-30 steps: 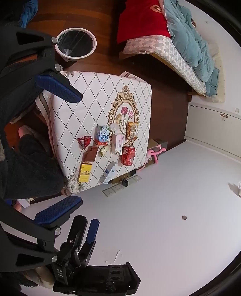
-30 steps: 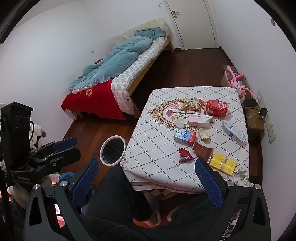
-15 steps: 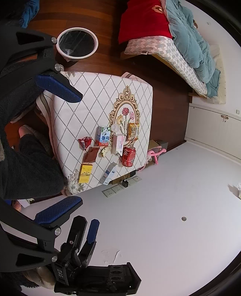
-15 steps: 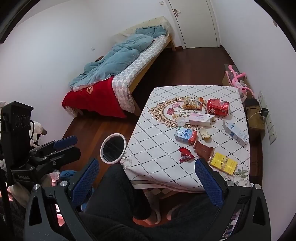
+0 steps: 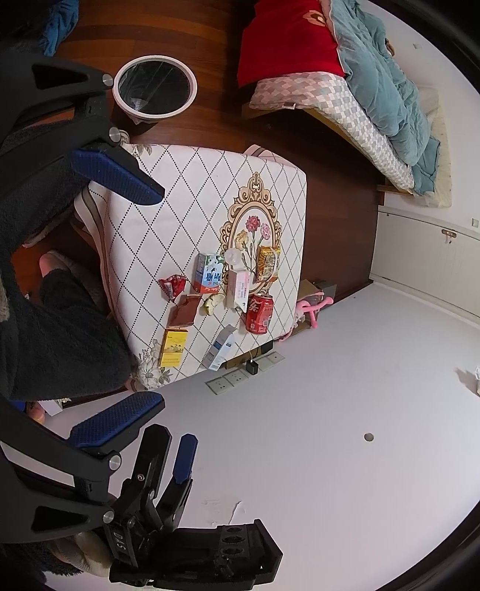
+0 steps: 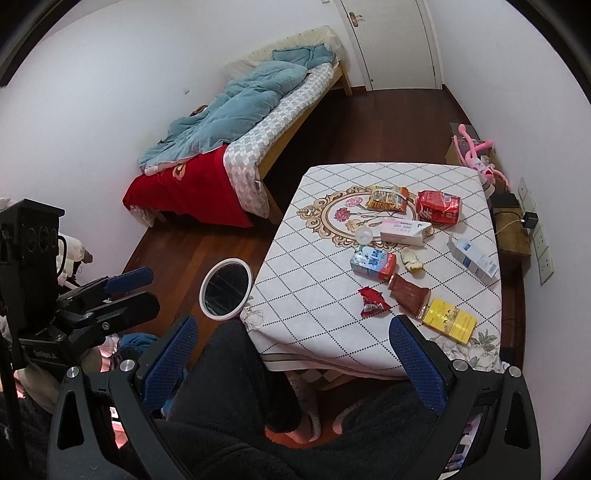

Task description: Collect trash

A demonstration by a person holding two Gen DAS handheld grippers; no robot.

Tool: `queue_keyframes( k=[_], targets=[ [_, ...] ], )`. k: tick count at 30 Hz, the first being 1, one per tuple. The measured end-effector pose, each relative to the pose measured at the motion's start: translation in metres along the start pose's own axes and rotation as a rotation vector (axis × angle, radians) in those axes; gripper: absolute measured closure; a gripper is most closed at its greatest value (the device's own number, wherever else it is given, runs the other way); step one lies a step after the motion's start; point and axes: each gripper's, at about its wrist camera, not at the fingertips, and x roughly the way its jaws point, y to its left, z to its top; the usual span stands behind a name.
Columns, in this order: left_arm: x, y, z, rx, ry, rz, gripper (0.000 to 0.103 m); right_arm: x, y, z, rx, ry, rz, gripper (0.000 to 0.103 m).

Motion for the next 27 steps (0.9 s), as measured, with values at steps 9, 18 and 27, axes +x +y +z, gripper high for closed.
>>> queue_keyframes(
  k=[9,18,27],
  targets=[
    [-0.0022,-0.0016,0.0015,-0.002,-0.001,-0.002,0.000,0.0011,-0.0021,0.0003,0.002,-0.005,-0.001,0.000],
    [-0.0022,-0.0028,0.0014,-0.002,-0.001,-0.001,0.000,-0.0017,-0.0032,0.0007,0.001,-0.009,-0.004,0.000],
    [-0.0020,-0.0031,0.0012,-0.002,-0.001,-0.001,0.000,-0.0023,-0.0026,0.0008,0.001,-0.011,-0.004,0.000]
  ],
)
